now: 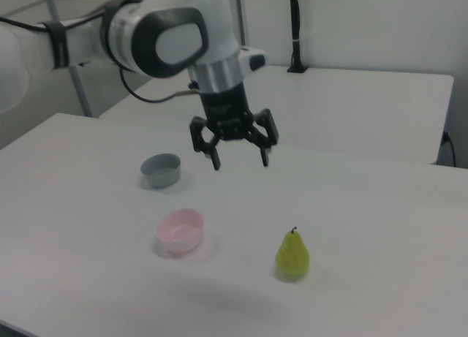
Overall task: Place the pear in the bowl
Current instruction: 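Move the open gripper over the yellow-green pear and lower it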
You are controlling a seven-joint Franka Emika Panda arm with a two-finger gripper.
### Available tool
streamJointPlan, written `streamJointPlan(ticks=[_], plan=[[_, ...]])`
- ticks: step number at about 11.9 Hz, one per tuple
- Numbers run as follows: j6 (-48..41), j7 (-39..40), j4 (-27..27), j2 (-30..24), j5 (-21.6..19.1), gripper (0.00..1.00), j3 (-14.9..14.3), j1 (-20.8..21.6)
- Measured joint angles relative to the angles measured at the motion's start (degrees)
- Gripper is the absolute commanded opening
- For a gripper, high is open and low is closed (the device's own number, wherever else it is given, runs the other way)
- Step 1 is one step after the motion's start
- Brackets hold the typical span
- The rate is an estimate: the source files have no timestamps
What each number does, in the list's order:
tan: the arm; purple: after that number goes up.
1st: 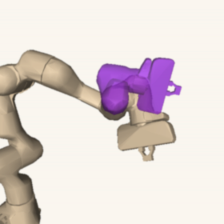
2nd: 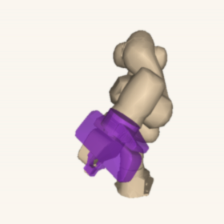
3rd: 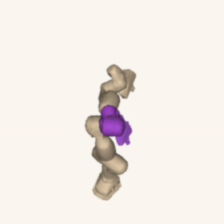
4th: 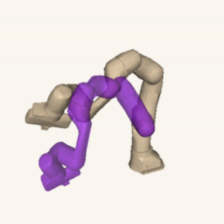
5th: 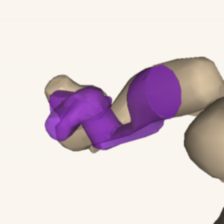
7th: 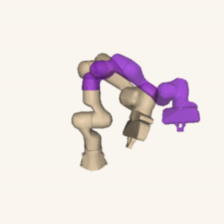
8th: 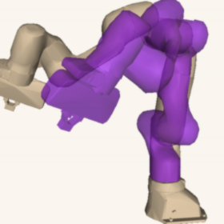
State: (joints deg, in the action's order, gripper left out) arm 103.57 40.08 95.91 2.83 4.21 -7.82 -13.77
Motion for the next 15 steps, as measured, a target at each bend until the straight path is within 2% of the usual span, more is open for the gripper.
streamJointPlan(ticks=[2, 4, 6, 11, 15], plan=[[4.36, 0.41, 1.93, 2.05, -0.40, 1.00, -0.54, -2.41], [9.45, 0.41, 4.37, 3.93, -4.22, 1.00, -0.57, -4.95], [11.54, 0.10, 5.27, 5.98, -5.49, 1.00, -0.58, -6.34], [24.28, -3.19, 11.74, 10.41, -5.59, 1.00, -0.62, -6.48], [27.88, -3.28, 12.55, 13.30, -5.59, 1.00, -1.38, -6.46]])
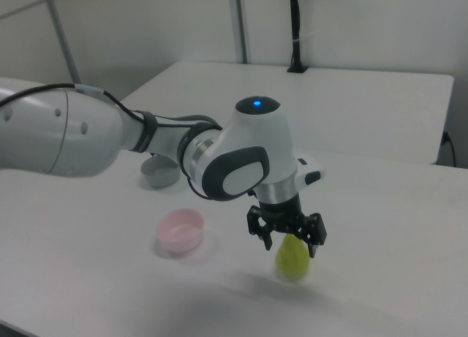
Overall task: Place the pear in the bowl
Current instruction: 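Move the open gripper over the yellow-green pear and lower it, then close the gripper around the pear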
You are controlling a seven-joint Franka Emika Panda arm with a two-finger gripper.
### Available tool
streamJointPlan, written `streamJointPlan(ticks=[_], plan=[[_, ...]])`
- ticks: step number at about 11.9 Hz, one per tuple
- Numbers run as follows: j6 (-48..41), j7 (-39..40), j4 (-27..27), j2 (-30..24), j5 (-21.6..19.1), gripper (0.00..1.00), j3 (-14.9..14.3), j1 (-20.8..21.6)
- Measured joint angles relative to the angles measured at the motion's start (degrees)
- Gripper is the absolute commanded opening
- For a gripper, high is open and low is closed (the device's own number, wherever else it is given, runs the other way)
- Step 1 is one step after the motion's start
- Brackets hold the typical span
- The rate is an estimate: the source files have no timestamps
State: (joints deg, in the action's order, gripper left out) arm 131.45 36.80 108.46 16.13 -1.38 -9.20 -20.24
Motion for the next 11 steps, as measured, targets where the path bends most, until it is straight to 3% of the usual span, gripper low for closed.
streamJointPlan(ticks=[4, 5, 8, 9, 11], plan=[[3.17, -0.08, 0.11, 3.52, 0.00, 1.00, 0.02, 0.87], [3.48, -0.16, 0.11, 4.22, -0.33, 0.90, 0.03, 1.21], [5.53, -0.18, 0.11, 5.06, -1.49, 0.33, 0.02, 1.52], [5.54, -0.18, 0.11, 5.11, -1.51, 0.22, 0.02, 1.53], [5.56, -0.18, 0.04, 5.04, -1.51, 0.21, 0.02, 1.54]])
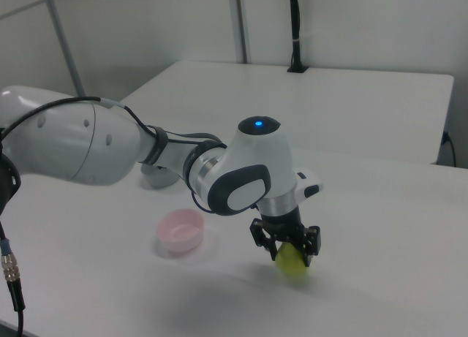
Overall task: Place the pear in the bowl
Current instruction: 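Close the gripper around the pear, then lift the pear and carry it toward the pink bowl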
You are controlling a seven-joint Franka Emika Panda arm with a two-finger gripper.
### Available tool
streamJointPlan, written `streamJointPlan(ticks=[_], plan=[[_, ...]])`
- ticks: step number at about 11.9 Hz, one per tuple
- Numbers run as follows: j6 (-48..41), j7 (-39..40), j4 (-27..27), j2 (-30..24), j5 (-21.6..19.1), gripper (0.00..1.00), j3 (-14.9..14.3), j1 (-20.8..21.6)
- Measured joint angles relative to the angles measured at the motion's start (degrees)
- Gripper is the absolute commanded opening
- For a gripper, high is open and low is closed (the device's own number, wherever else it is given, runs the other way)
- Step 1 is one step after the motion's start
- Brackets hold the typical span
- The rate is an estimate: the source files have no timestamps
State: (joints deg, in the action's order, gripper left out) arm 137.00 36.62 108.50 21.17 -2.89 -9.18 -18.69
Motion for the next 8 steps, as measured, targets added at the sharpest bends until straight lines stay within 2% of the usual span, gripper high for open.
streamJointPlan(ticks=[4, 8], plan=[[-1.30, 0.02, -0.53, -1.37, 0.00, 0.22, 0.01, 0.09], [-8.54, 0.04, -2.51, -7.49, 0.00, 0.22, 0.84, 0.33]])
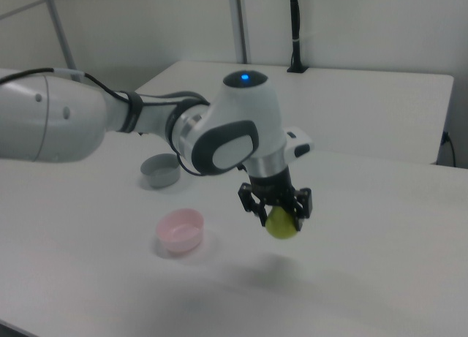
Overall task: Place the pear in the bowl
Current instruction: 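Lift the pear and carry it toward the pink bowl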
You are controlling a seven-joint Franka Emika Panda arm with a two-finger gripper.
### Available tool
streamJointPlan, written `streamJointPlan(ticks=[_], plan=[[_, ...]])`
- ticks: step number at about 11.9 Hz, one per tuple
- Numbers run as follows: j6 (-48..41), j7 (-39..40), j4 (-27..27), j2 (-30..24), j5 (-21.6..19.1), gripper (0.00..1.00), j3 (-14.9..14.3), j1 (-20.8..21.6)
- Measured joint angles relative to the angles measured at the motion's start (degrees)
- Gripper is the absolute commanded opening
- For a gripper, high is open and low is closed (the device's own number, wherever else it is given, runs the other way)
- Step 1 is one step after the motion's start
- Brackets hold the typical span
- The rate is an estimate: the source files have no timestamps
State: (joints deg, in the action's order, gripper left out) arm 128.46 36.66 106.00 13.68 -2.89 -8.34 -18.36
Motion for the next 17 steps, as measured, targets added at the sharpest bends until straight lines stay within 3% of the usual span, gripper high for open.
streamJointPlan(ticks=[7, 10, 12, 15, 17], plan=[[-23.44, -3.48, -13.01, -5.73, 0.00, 0.22, 4.94, 0.22], [-27.15, -6.51, -16.00, -6.58, 0.01, 0.22, 6.98, 1.14], [-27.17, -9.52, -16.08, -7.27, 0.35, 0.22, 6.53, 4.85], [-27.31, -15.50, -16.05, -8.08, 0.64, 0.22, 0.90, 15.80], [-27.37, -16.36, -14.78, -8.51, 0.65, 0.22, -0.07, 19.48]])
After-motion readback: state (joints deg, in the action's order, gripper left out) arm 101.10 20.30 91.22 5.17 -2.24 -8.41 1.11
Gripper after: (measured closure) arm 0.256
